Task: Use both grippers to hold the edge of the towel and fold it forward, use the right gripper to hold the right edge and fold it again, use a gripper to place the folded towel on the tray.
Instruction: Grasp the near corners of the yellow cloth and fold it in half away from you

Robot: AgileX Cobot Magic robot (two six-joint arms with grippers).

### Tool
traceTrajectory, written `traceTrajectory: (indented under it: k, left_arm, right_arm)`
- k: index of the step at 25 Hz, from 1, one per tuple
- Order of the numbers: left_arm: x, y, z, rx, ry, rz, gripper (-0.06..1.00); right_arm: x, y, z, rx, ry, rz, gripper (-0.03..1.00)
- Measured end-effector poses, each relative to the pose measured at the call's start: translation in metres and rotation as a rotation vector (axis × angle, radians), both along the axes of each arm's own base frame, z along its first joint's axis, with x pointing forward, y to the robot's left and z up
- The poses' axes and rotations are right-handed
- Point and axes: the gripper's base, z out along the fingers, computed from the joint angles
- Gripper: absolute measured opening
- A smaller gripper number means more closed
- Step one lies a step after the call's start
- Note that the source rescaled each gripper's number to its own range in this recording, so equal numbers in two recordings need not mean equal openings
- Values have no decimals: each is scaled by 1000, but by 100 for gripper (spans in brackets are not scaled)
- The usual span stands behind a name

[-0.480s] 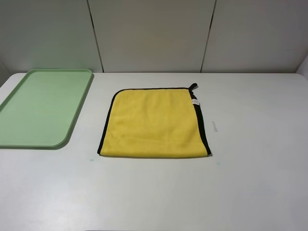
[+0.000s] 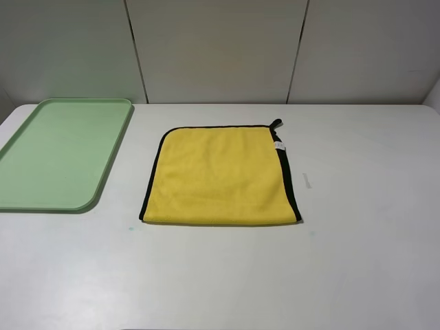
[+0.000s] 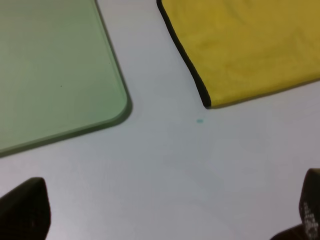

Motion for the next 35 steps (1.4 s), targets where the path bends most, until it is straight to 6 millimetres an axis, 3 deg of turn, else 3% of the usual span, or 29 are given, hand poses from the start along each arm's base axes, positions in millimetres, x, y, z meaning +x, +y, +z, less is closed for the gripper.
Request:
traceTrajectory:
  k: [35]
  left_arm:
    - [0, 0, 0, -5, 0, 2, 100]
  right_arm:
    - [0, 1, 0, 65, 13, -16, 100]
